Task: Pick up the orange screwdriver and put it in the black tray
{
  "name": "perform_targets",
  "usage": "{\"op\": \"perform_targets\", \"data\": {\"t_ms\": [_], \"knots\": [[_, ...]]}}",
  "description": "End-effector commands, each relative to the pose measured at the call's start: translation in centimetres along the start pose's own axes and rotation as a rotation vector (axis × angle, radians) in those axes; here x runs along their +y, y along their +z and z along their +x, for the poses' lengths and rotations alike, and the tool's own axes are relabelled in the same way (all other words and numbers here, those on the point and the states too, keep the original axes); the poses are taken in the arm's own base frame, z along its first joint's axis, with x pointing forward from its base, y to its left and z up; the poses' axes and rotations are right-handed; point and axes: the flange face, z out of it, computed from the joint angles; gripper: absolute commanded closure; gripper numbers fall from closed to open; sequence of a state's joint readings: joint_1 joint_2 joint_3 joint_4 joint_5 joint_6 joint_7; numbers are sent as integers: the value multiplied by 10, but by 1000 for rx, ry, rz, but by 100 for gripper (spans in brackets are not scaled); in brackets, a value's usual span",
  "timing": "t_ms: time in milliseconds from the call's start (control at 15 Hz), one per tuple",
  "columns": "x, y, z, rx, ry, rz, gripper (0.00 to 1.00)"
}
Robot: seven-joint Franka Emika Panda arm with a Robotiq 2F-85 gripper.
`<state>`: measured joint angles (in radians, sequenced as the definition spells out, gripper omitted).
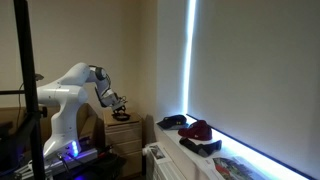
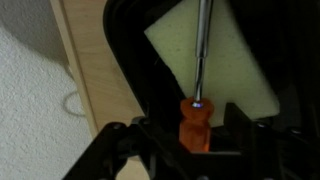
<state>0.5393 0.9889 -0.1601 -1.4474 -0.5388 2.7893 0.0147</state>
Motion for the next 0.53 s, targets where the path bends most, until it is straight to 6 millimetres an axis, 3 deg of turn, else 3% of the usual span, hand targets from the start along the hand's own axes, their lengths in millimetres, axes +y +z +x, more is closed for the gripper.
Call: {"op": "perform_targets", "data": {"t_ms": [0,267,467], "knots": [[9,-11,7,-24,36,30,2],[18,-56,10,-59,126,197,0],[40,-97,11,-27,236,324,0]]}}
